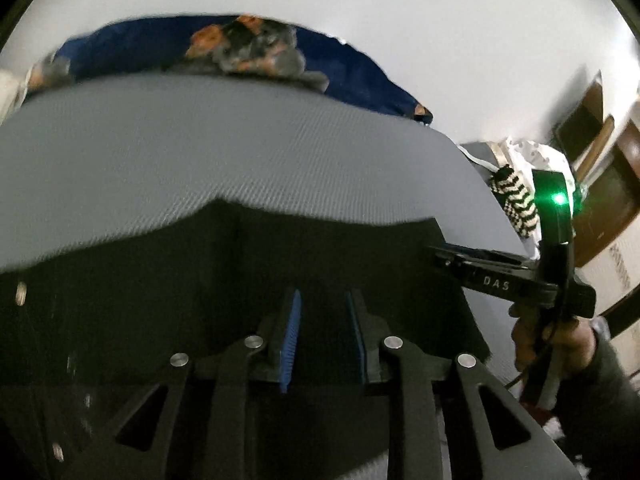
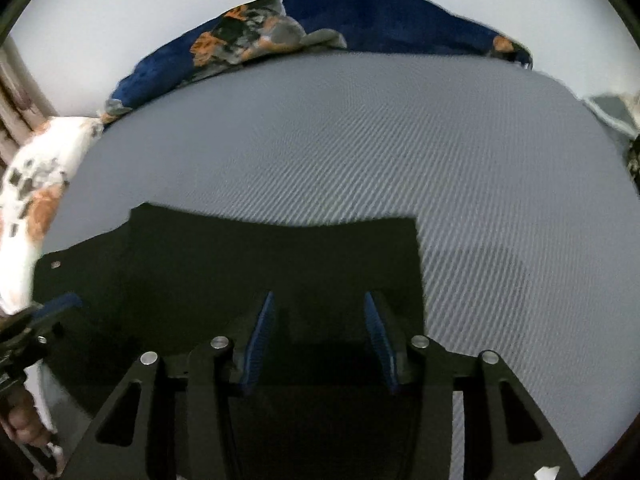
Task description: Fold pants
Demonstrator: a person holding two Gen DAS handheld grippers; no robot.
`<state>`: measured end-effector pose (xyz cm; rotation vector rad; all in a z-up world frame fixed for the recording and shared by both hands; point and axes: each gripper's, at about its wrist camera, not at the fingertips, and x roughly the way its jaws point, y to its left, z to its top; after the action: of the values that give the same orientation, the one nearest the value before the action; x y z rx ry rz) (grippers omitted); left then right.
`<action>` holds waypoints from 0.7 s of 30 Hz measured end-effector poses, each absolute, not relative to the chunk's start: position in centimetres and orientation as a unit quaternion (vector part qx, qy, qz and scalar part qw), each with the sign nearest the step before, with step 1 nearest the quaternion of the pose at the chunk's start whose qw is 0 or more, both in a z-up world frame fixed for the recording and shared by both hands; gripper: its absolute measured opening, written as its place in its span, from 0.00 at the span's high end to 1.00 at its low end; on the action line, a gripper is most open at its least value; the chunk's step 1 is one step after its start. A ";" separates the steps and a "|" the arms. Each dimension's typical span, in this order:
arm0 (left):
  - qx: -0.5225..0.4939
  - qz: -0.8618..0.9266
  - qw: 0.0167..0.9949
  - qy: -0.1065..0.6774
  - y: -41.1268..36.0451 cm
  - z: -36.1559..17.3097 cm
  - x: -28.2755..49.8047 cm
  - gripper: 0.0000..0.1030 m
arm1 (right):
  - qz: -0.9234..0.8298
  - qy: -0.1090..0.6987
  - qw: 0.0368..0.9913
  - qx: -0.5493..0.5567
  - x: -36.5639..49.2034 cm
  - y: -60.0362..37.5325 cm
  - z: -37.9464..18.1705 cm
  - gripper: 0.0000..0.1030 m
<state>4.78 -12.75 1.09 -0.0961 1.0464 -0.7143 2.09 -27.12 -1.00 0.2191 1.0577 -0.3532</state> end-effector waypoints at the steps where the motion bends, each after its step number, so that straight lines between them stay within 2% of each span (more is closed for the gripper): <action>1: -0.038 -0.329 0.809 0.486 -13.5 0.6 5.4 0.76 | -0.169 0.502 0.842 0.100 2.5 -27.2 -1.1 0.58; 9: -0.001 -0.304 0.797 0.521 -15.7 -4.2 9.1 0.76 | -0.174 0.506 0.839 0.097 3.6 -27.8 -2.5 0.59; 15: 0.014 -0.312 0.809 0.498 -15.9 -4.3 8.8 0.76 | -0.171 0.507 0.839 0.101 3.8 -27.8 -2.7 0.56; 21: 0.001 -0.307 0.799 0.517 -15.2 -3.7 8.9 0.76 | -0.174 0.507 0.840 0.086 3.9 -27.3 -2.7 0.56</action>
<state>8.92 -15.18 -3.67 0.0028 1.1085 -0.6593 3.94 -27.30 -2.72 0.1808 1.0711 -0.3670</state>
